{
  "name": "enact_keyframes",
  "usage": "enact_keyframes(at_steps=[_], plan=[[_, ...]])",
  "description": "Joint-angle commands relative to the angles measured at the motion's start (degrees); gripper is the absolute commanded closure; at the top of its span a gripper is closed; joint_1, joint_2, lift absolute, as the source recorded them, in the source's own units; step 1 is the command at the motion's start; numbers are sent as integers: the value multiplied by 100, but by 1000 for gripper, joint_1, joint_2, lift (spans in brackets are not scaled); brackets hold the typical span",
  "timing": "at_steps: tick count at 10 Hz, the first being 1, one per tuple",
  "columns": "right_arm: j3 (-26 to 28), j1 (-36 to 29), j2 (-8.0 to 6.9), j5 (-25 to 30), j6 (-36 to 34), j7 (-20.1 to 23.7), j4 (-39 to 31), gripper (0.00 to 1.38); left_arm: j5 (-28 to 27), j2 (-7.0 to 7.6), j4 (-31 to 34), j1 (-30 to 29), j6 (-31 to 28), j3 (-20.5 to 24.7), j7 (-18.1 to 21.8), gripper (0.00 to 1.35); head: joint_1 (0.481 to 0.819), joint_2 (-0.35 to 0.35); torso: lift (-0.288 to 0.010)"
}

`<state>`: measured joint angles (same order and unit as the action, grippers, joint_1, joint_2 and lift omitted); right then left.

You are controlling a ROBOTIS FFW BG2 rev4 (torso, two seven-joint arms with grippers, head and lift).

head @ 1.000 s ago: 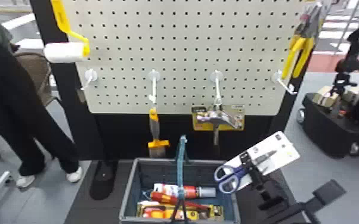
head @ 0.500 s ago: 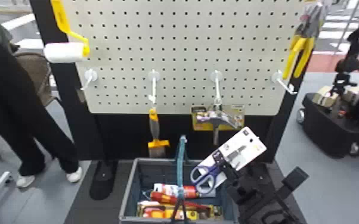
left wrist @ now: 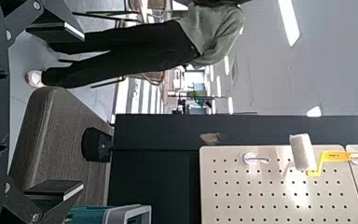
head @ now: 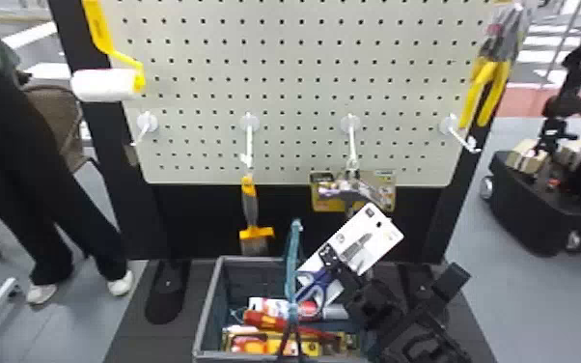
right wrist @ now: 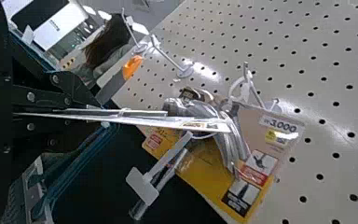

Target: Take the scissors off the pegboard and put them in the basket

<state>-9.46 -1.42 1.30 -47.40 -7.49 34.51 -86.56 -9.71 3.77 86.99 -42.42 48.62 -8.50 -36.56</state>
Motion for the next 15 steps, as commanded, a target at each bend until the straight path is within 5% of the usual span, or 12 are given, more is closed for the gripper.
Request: enact_keyframes(at_steps=[1,6,7,9,10,15], plan=[[-65,28,28,-6,-77,38,0,1233,4,1,0,6,-2,-11,0,182,549,0,-100],[-206,28,72,-41,-253,64,0,1231,13,1,-28,6,7,-20,0,182,549,0,-100],[-197,40,72,-41,-253,64,14,1070,13,1,-28,6,16,-20,0,182,549,0,-100],[-197,65,81,-6,-253,91,14,260,22,1,-28,6,16,-20,0,182,549,0,-100],[-197,90,81,-6,-253,108,28,47,22,1,-28,6,16,-20,0,182,549,0,-100],[-197,102,90,-15,-244,152,56,162,22,10,-28,-6,25,-20,0,183,549,0,-100]])
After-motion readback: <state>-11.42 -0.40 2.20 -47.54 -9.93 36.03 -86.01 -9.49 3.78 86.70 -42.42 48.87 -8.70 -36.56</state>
